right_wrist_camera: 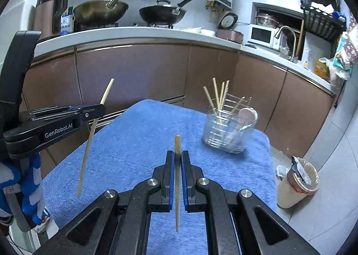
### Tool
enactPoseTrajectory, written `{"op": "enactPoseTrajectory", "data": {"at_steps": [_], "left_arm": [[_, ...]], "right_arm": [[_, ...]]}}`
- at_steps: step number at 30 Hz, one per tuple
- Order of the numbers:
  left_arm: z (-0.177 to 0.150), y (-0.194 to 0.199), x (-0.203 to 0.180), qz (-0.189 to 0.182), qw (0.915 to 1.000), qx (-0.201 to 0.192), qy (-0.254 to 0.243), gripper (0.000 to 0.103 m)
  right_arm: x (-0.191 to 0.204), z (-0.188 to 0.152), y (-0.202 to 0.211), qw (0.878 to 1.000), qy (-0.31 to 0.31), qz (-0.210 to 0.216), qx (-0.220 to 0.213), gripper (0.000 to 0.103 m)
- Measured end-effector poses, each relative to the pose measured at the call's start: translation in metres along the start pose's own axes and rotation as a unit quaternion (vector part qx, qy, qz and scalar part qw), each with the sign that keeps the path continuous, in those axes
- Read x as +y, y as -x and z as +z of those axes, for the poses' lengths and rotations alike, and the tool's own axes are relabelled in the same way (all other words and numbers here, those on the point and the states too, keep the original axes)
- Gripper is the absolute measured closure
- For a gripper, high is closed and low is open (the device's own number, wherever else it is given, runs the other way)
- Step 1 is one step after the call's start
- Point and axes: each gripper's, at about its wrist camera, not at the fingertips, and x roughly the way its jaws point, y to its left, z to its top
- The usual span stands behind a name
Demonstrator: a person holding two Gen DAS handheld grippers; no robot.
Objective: Organize utensils
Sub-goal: 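Carry both chopsticks to the holder and drop them in, opening both grippers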
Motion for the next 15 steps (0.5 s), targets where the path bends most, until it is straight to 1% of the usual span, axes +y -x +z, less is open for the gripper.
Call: {"op": "enactPoseTrajectory", "data": {"at_steps": [7, 15], "left_arm": [[0.006, -0.001, -0.02, -0.008, 0.9997, -0.021, -0.014, 0.098], [0.014, -0.009, -0.037, -0.004, 0.9988, -0.034, -0.035, 0.098]], "right_arm": [[-0.012, 0.004, 0.005, 1.0, -0.012, -0.001, -0.018, 0.097], [-0.031, 0.015, 0.007, 0.999, -0.027, 0.0, -0.04, 0.097]]}}
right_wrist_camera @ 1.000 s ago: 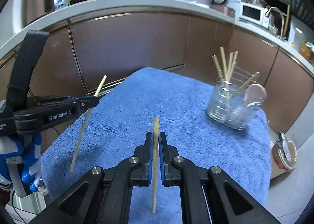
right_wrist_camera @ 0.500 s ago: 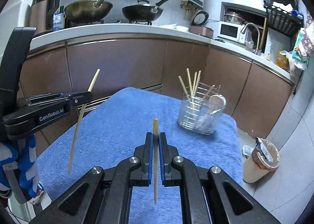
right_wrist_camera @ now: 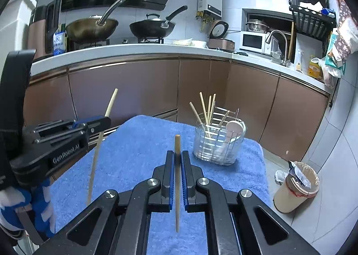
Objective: Organize utensils
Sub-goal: 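Carry both chopsticks to the holder and drop them in, opening both grippers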
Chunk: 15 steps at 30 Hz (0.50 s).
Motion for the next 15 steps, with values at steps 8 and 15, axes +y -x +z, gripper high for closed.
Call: {"op": "enactPoseTrajectory", "data": {"at_steps": [8, 15], "left_arm": [[0.01, -0.015, -0.013, 0.008, 0.9995, -0.016, -0.025, 0.098], [0.023, -0.035, -0.024, 0.005, 0.9991, -0.023, -0.036, 0.098]], "right_arm": [[-0.023, 0.016, -0.004, 1.0, -0.015, -0.004, -0.022, 0.097], [-0.038, 0.03, -0.016, 0.999, -0.021, -0.008, -0.037, 0.097]]}}
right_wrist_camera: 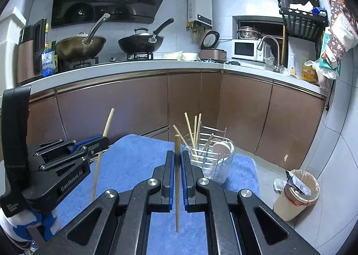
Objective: Organize utensils
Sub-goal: 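Carry both chopsticks to the holder and drop them in, opening both grippers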
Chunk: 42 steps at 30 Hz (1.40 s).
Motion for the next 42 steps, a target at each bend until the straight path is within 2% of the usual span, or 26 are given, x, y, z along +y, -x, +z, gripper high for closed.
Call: {"op": "enactPoseTrajectory", "data": {"at_steps": [13, 16, 19, 28, 34, 38, 42], "left_arm": [[0.02, -0.038, -0.015, -0.011, 0.9997, -0.011, -0.021, 0.098], [0.024, -0.046, -0.012, -0.012, 0.9997, -0.012, -0.016, 0.098], [0.039, -0.053, -0.001, -0.024, 0.9995, -0.017, 0.011, 0.098], [0.092, -0.062, 0.014, -0.061, 0.9933, -0.069, 0.071, 0.098], [0.124, -0.073, 0.013, -0.078, 0.9854, -0.113, 0.1, 0.098], [0.134, -0.09, 0.003, -0.083, 0.9795, -0.143, 0.115, 0.098], [0.129, -0.116, -0.009, -0.072, 0.9781, -0.157, 0.116, 0.098]], "right_arm": [[-0.029, 0.023, -0.023, 1.0, -0.014, 0.001, -0.024, 0.097], [-0.038, 0.028, -0.026, 0.999, -0.02, 0.003, -0.029, 0.097], [-0.047, 0.037, -0.028, 0.999, -0.025, 0.005, -0.039, 0.097], [-0.059, 0.074, -0.035, 0.996, -0.024, 0.016, -0.084, 0.097], [-0.066, 0.099, -0.046, 0.992, -0.024, 0.026, -0.117, 0.097], [-0.07, 0.106, -0.069, 0.992, -0.026, 0.03, -0.12, 0.097], [-0.075, 0.102, -0.102, 0.994, -0.024, 0.026, -0.099, 0.097]]}}
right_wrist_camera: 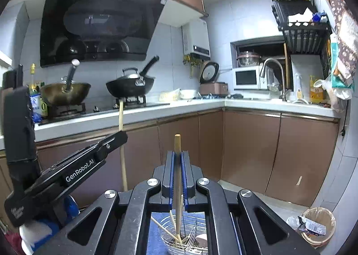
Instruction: Organize utensils
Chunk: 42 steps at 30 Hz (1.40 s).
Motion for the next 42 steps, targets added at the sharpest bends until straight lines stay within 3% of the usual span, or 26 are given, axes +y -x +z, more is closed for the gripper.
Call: {"op": "enactPoseTrajectory", "data": {"at_steps": [16, 27, 30, 32, 35, 39, 42], "left_arm": [[-0.064, -0.076, 0.026, 0.043, 0.9985, 0.023, 0.026, 0.098], [-0.104, -0.094, 0.035, 0.056, 0.9953, 0.078, 0.014, 0.098], [-0.103, -0.091, 0.03, 0.056, 0.9953, 0.078, 0.005, 0.094], [-0.1, -0.087, 0.029, 0.055, 0.9953, 0.08, 0.007, 0.078], [-0.092, -0.078, 0.029, 0.057, 0.9951, 0.08, 0.012, 0.064], [-0.074, -0.059, 0.024, 0.048, 0.9965, 0.068, 0.011, 0.057], [-0.057, -0.035, 0.017, 0.045, 0.9982, 0.039, 0.006, 0.051]], "right_arm": [[-0.02, -0.053, -0.068, 0.998, -0.009, -0.002, 0.064, 0.097], [-0.022, -0.073, -0.079, 0.995, -0.01, -0.009, 0.094, 0.097], [-0.024, -0.072, -0.075, 0.996, -0.017, -0.011, 0.092, 0.093], [-0.025, -0.069, -0.071, 0.996, -0.022, -0.014, 0.088, 0.083], [-0.026, -0.063, -0.062, 0.996, -0.027, -0.016, 0.078, 0.076], [-0.021, -0.051, -0.042, 0.998, -0.03, -0.018, 0.055, 0.067], [-0.014, -0.041, -0.025, 0.999, -0.028, -0.018, 0.039, 0.066]]}}
